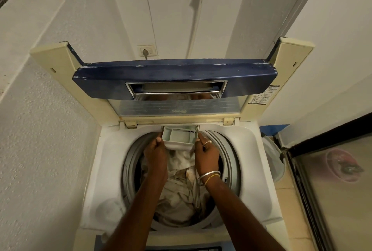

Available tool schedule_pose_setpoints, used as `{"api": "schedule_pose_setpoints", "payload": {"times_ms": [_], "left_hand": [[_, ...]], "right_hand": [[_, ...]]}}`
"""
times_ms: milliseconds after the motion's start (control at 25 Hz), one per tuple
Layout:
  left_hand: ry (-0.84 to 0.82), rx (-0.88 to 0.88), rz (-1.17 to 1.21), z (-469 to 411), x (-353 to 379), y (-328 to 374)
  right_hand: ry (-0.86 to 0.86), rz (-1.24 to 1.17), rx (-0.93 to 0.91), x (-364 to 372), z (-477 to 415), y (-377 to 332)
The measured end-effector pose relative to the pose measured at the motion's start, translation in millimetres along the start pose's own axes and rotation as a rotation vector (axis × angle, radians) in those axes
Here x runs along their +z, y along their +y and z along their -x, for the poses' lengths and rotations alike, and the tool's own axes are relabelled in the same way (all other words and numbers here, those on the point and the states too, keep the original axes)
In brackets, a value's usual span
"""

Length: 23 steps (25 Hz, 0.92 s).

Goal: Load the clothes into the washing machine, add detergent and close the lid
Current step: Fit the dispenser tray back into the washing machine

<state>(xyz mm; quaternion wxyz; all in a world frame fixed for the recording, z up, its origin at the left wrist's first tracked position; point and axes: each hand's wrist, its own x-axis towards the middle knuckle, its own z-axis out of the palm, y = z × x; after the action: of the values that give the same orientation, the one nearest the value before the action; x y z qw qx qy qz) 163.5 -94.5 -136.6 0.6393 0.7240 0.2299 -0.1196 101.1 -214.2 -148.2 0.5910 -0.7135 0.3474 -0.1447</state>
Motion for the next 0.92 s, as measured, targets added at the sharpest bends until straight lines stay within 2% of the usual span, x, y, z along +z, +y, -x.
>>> {"api": "schedule_pose_setpoints", "payload": {"times_ms": [280, 480, 680, 920], "left_hand": [[0.038, -0.015, 0.018, 1.0, 5.7, -2.3], [0.035, -0.022, 0.023, 2.5, 7.3, 2.9], [0.055, -0.048, 0.046, -3.0, 9.5, 8.4], [0.066, 0.019, 0.001, -4.7, 11.9, 8.5]], "right_hand": [[-0.031, 0.098, -0.099, -8.1, -11.2, -2.2], [-0.052, 0.091, -0.068, -8.5, -17.8, -4.6], [-0.070, 0.202, -0.048, -8.0, -24.9, -9.4], [-0.083, 0.228, -0.100, -9.7, -25.0, -5.8]]}}
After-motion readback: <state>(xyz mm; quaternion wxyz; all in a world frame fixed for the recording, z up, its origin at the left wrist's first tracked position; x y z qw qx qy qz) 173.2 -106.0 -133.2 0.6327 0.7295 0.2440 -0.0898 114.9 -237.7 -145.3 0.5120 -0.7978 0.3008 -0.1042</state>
